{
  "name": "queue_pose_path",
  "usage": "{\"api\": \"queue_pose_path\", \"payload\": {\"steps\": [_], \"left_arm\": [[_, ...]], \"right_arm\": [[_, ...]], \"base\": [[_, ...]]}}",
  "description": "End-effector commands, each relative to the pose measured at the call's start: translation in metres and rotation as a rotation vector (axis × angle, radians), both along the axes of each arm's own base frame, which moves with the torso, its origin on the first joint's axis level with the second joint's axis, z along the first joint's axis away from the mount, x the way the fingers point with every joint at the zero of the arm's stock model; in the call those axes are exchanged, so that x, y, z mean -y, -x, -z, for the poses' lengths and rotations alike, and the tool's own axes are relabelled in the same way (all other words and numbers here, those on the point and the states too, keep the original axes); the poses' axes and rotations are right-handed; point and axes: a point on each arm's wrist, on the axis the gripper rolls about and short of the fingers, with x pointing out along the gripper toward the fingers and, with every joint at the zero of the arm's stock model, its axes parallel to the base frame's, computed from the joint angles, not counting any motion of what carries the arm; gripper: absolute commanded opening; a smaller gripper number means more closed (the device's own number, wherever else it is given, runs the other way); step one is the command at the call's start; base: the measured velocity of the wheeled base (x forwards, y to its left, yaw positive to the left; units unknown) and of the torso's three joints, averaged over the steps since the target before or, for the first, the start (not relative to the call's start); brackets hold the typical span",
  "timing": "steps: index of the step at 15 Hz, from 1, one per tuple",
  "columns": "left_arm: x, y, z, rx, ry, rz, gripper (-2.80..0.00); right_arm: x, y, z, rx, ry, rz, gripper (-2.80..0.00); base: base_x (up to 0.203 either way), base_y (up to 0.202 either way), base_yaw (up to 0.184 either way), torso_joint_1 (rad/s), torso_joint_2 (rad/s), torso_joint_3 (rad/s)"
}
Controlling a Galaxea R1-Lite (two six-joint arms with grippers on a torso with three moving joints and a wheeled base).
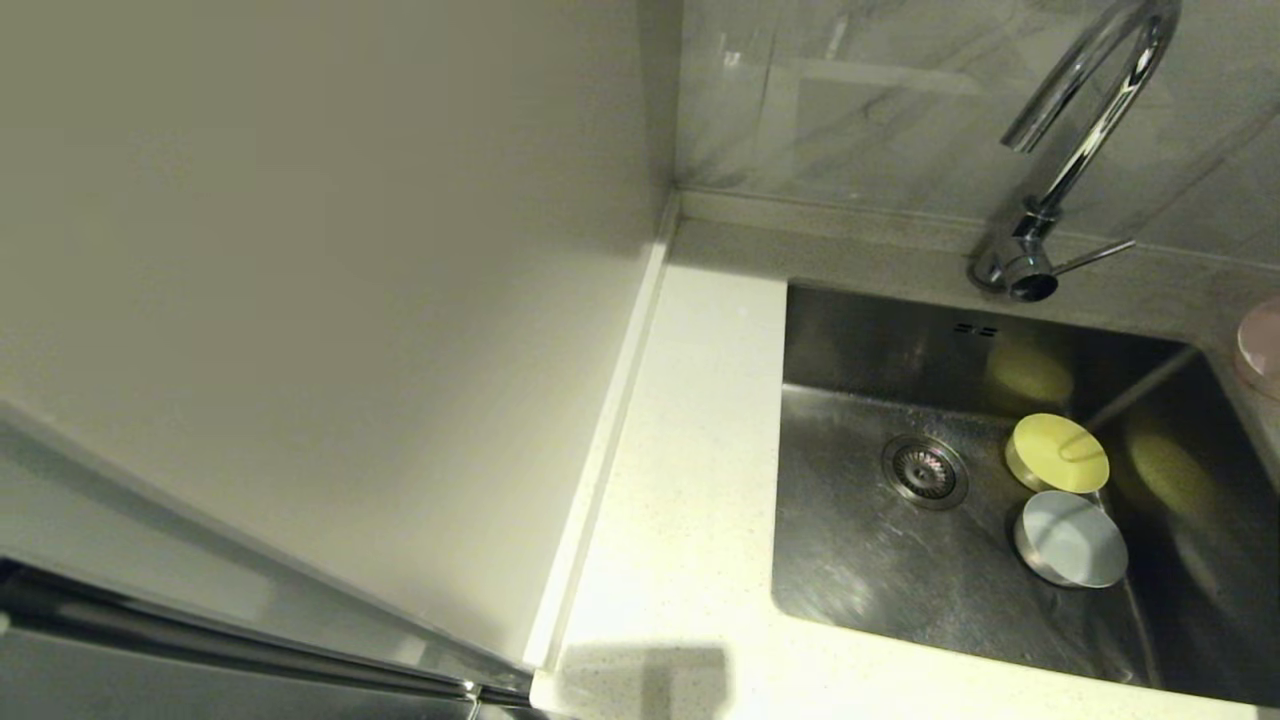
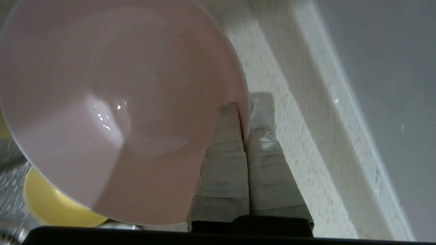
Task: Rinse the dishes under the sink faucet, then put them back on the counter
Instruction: Put a bowl back to the table from the sink
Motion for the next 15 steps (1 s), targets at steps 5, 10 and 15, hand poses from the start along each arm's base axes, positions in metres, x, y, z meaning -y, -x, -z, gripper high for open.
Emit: {"api": "queue_pose_path", "payload": {"steps": [5, 10, 15], "left_arm": [[0.000, 0.000, 0.001, -0.003, 0.001, 0.000, -2.80], [0.000, 0.000, 0.001, -0.003, 0.001, 0.000, -2.80], [0.000, 0.000, 0.001, -0.003, 0.001, 0.000, -2.80]], "right_arm": [[0.004, -0.002, 0.002, -0.023, 0.051, 0.042, 0.00], [0.001, 0.001, -0.007, -0.006, 0.061, 0.040, 0.00], [-0.009, 0.012, -0.045, 0.109, 0.145, 0.043, 0.00]], "base": [[0.000, 0.000, 0.000, 0.000, 0.00, 0.000], [0.000, 0.000, 0.000, 0.000, 0.00, 0.000], [0.000, 0.000, 0.000, 0.000, 0.00, 0.000]]}}
